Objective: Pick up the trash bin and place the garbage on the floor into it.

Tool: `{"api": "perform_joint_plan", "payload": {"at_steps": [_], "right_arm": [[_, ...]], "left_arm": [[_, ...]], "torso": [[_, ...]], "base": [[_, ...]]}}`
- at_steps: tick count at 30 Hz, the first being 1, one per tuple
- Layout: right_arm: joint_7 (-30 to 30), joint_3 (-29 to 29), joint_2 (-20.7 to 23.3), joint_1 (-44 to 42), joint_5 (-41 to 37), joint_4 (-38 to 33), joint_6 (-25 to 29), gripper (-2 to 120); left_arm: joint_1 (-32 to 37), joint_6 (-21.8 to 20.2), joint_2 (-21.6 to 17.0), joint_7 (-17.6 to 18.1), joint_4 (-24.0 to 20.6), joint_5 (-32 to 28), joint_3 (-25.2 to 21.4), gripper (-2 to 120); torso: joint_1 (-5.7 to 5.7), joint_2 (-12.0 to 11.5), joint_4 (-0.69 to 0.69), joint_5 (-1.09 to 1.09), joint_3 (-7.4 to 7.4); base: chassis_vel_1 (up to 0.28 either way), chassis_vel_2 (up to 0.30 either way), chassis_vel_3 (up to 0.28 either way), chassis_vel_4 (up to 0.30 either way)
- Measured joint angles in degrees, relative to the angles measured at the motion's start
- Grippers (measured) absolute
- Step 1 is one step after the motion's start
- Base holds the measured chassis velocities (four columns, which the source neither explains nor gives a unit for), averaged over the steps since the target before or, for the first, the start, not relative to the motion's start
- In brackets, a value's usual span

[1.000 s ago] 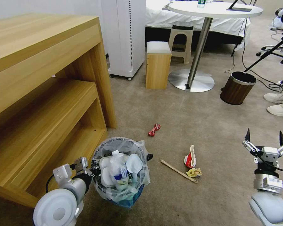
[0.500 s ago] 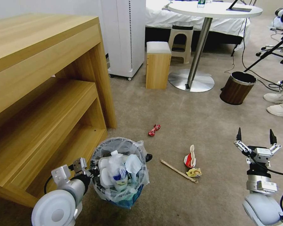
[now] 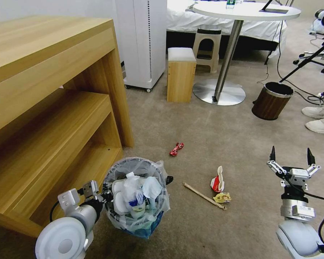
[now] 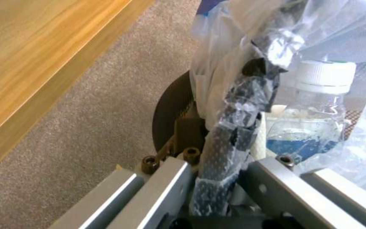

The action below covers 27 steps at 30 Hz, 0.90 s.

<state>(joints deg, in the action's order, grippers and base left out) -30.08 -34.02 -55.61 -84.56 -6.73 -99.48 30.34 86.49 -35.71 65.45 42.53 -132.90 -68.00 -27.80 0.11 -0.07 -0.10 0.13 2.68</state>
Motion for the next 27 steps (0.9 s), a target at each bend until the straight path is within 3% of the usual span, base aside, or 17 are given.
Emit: {"api": "perform_joint_plan", "payload": {"at_steps": [27], "right_arm": [[0.83, 0.0, -1.07, -0.89, -0.38, -0.81, 1.55, 100]], "left_arm": [[0.24, -0.03, -0.84, 0.3, -0.71, -0.83, -0.29, 0]], "torso": [[0.0, 0.0, 0.0, 0.0, 0.0]], "base": [[0.0, 0.0, 0.0, 0.0]]}}
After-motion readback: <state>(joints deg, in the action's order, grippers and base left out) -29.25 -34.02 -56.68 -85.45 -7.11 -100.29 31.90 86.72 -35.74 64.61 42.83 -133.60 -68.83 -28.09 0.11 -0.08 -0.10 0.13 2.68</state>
